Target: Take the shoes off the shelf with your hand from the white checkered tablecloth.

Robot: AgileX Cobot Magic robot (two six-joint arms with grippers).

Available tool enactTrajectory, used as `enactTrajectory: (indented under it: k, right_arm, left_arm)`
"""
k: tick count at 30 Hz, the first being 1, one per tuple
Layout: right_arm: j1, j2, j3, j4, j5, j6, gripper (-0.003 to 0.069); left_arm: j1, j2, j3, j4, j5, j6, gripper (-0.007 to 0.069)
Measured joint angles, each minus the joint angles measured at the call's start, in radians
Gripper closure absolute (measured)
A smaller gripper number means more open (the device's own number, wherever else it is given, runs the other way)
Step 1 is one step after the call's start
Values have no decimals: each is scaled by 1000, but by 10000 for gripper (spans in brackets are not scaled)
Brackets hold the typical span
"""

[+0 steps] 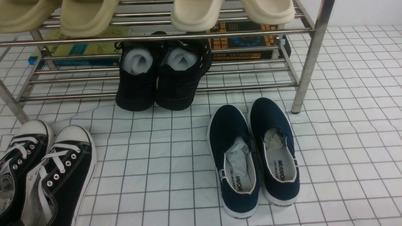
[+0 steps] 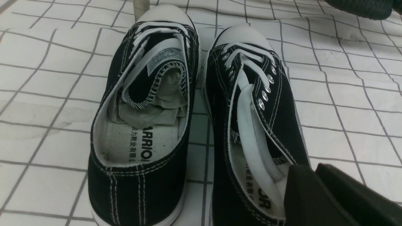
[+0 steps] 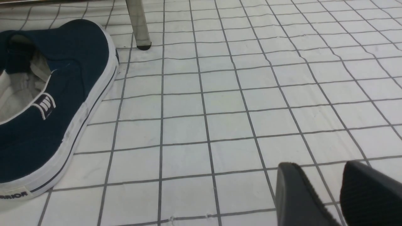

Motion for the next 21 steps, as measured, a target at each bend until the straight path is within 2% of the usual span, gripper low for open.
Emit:
enactTrajectory:
  k: [21]
  right_arm:
    - [0, 0, 0, 0, 0, 0, 420]
  left_arm:
    - [0, 0, 0, 2, 0, -1, 531]
